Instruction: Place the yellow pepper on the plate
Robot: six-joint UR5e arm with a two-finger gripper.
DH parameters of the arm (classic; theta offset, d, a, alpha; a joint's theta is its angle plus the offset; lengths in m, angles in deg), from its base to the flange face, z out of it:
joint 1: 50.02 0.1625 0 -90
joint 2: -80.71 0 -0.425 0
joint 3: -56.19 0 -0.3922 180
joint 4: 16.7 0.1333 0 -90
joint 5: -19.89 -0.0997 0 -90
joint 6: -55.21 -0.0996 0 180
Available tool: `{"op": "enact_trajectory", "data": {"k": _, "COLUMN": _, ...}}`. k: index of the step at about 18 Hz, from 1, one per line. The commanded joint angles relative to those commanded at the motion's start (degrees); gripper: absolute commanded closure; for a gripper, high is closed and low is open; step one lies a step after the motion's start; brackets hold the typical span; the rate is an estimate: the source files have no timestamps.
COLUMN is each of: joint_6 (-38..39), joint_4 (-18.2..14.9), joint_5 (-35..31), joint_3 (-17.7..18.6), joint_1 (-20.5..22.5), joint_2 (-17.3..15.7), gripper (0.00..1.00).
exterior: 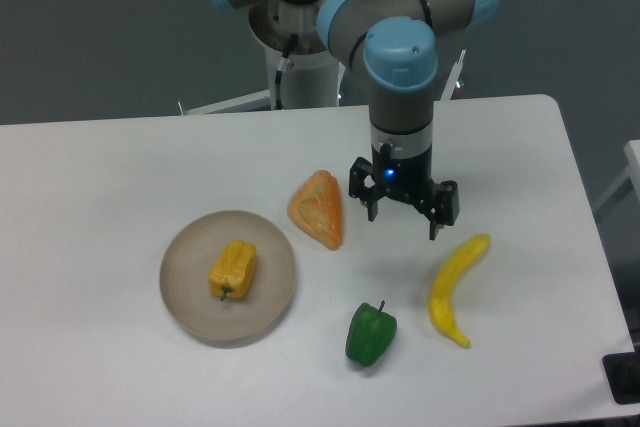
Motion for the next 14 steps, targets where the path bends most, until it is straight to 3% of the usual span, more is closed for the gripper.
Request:
{"op": "enact_trajectory", "data": {"k": 3, "joint_6": -1.7, "joint_4": -0.1, "joint_5": -0.1, "joint_3": -1.7, "joint_1": 0.0, "joint_2": 0.4, "gripper": 0.0}}
{"op": "enact_trajectory", "data": {"k": 14, "joint_6": -1.6, "joint_4": 0.1, "joint_5": -0.3, "joint_3": -2.6, "joint_1": 0.0, "joint_2": 0.7, "gripper": 0.0}}
